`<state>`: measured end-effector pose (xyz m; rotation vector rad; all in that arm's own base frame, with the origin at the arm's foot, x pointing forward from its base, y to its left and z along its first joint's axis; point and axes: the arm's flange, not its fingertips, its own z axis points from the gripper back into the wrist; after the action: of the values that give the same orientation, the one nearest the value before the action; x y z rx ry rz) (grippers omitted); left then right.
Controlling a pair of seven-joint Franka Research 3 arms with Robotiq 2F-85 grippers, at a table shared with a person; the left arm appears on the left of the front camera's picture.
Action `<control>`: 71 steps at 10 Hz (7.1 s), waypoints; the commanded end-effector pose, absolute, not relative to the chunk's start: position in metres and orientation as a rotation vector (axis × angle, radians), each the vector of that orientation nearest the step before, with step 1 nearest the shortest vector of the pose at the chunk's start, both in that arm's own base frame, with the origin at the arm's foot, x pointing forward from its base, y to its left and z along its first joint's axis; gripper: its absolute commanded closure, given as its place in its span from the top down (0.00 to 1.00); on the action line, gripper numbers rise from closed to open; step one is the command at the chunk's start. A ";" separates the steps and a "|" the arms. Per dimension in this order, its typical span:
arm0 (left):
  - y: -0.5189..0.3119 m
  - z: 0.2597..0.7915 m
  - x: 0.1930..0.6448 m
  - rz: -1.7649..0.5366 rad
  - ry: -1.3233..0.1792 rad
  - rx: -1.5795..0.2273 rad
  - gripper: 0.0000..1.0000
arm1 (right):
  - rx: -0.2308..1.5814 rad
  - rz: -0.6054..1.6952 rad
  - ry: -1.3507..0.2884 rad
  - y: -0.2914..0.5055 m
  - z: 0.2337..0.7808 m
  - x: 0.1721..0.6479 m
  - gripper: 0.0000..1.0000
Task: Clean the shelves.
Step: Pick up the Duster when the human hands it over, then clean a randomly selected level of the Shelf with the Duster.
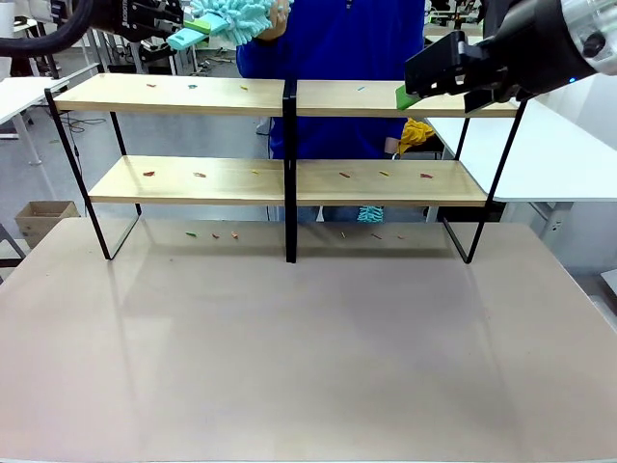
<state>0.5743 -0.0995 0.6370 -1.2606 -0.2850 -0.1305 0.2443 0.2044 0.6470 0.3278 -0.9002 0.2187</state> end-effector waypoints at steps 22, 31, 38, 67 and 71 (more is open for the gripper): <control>0.292 0.643 0.224 0.108 -0.680 -0.916 0.00 | 0.334 0.217 -0.901 0.204 0.647 0.245 1.00; 0.138 0.621 0.262 -0.818 -0.067 -0.463 0.13 | 0.334 0.217 -0.901 0.204 0.647 0.245 1.00; 0.093 0.621 0.282 -0.794 0.022 -0.468 0.13 | 0.334 0.217 -0.901 0.204 0.647 0.245 1.00; -0.177 0.589 0.300 -0.673 -0.019 -0.681 0.13 | 0.334 0.217 -0.901 0.204 0.647 0.245 1.00; -0.233 0.580 0.322 -0.530 0.107 -0.952 0.13 | 0.334 0.217 -0.901 0.204 0.647 0.245 1.00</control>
<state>0.3155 -0.2429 0.5639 -0.8102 0.0476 -0.5565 0.2437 0.2044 0.6475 0.3277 -0.9011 0.2190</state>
